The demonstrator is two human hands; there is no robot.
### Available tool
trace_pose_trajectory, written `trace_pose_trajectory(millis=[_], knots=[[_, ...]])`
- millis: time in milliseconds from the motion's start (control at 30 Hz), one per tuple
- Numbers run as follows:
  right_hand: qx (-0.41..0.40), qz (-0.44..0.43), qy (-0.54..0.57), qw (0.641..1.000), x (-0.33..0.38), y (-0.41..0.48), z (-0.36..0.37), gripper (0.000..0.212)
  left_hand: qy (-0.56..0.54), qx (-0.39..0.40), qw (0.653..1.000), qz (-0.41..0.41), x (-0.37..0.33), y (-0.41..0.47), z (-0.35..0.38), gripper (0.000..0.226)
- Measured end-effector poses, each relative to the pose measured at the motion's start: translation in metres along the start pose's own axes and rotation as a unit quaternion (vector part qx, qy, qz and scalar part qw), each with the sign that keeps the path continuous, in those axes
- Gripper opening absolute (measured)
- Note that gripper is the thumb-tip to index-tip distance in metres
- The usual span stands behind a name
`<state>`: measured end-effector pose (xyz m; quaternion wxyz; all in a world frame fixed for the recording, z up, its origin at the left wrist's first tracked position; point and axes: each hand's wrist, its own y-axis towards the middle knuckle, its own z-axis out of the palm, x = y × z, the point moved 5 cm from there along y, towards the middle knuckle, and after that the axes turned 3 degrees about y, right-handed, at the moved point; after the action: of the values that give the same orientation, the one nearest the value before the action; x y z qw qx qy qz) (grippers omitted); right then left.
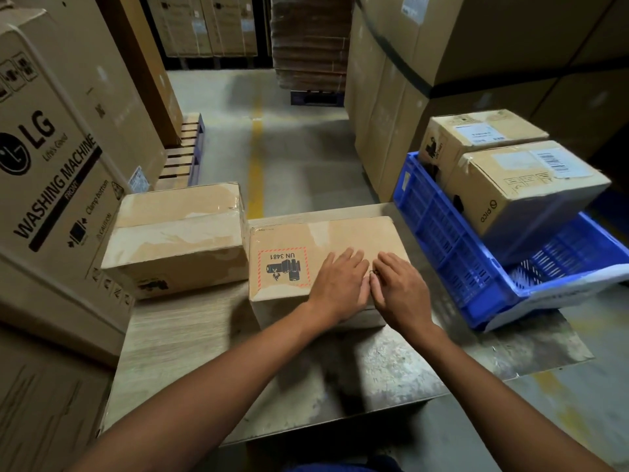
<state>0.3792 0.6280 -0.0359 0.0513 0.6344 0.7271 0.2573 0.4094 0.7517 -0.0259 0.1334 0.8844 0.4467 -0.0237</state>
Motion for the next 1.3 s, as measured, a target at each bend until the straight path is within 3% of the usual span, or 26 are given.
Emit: trace_pose_trajectory(millis=[233,400,667,767,833,933,1067,1200,1300], knots=[[0.059,0.032,-0.078,0.995,0.004,0.036,-0.002,0.029,0.003,0.055,0.998,-0.043,0.005,0.025,-0.020,0.025],[0.104,0.031,-0.063,0.992,0.006,0.061,0.010,0.032,-0.007,0.064,0.995,-0.075,0.031,0.033,-0.006,0.045],[0.144,0.028,-0.089,0.985,0.004,0.083,0.009,0.041,-0.028,0.083,0.995,-0.050,0.049,0.031,-0.003,0.048],[0.130,0.091,-0.046,0.986,0.004,0.078,0.013,0.049,0.007,0.043,0.983,-0.179,0.078,0.019,-0.011,0.055],[0.137,0.145,-0.021,0.980,-0.003,0.069,0.017,0.065,0.017,0.001,0.953,-0.301,0.101,0.003,-0.018,0.056],[0.172,0.189,0.003,0.967,-0.012,0.058,0.019,0.083,0.008,0.002,0.915,-0.403,0.117,-0.020,-0.023,0.065],[0.146,0.189,0.023,0.971,-0.008,0.041,0.009,0.083,-0.020,-0.002,0.901,-0.434,0.113,-0.037,-0.032,0.069],[0.129,0.260,0.137,0.947,-0.014,0.046,-0.004,0.077,-0.069,-0.095,0.900,-0.419,0.107,-0.050,-0.043,0.057],[0.072,0.266,0.181,0.944,-0.016,0.049,-0.011,0.056,-0.127,-0.176,0.889,-0.402,0.105,-0.057,-0.048,0.047]])
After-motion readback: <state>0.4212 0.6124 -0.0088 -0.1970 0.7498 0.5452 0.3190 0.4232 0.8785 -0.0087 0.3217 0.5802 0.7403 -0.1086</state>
